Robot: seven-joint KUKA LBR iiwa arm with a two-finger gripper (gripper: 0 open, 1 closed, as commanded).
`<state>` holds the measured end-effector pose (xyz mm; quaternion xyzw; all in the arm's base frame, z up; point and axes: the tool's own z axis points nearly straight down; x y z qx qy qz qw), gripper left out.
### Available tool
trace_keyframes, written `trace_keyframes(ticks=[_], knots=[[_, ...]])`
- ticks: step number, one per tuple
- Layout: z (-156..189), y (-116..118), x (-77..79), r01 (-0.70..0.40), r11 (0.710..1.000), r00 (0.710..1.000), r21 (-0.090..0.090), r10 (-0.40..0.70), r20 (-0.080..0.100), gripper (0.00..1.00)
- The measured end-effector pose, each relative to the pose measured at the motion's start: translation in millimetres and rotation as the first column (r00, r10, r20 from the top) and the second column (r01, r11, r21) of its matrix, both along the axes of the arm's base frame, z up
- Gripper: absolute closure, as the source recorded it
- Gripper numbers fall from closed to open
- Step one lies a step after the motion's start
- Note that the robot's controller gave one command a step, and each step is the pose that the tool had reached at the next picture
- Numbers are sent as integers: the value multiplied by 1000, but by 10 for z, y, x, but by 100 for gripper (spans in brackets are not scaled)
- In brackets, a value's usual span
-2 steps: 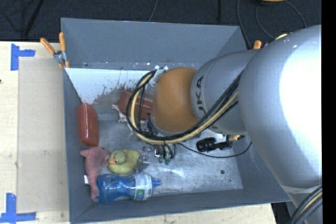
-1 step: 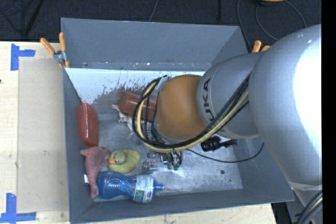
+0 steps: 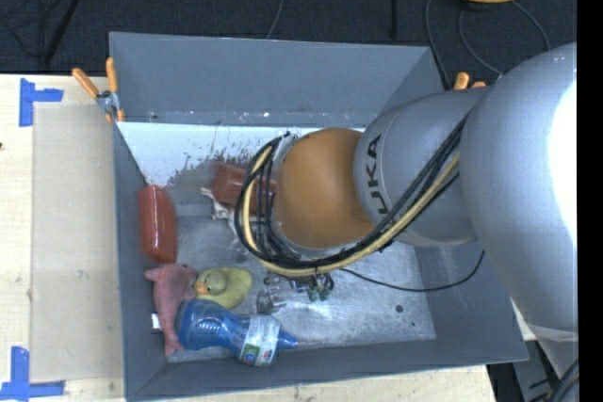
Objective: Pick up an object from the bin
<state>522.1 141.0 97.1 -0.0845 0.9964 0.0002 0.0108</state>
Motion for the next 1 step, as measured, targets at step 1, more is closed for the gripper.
trace_keyframes(ticks=[1], knots=[[-69,325,-46,17,1000,1000,7,-17,22,0]])
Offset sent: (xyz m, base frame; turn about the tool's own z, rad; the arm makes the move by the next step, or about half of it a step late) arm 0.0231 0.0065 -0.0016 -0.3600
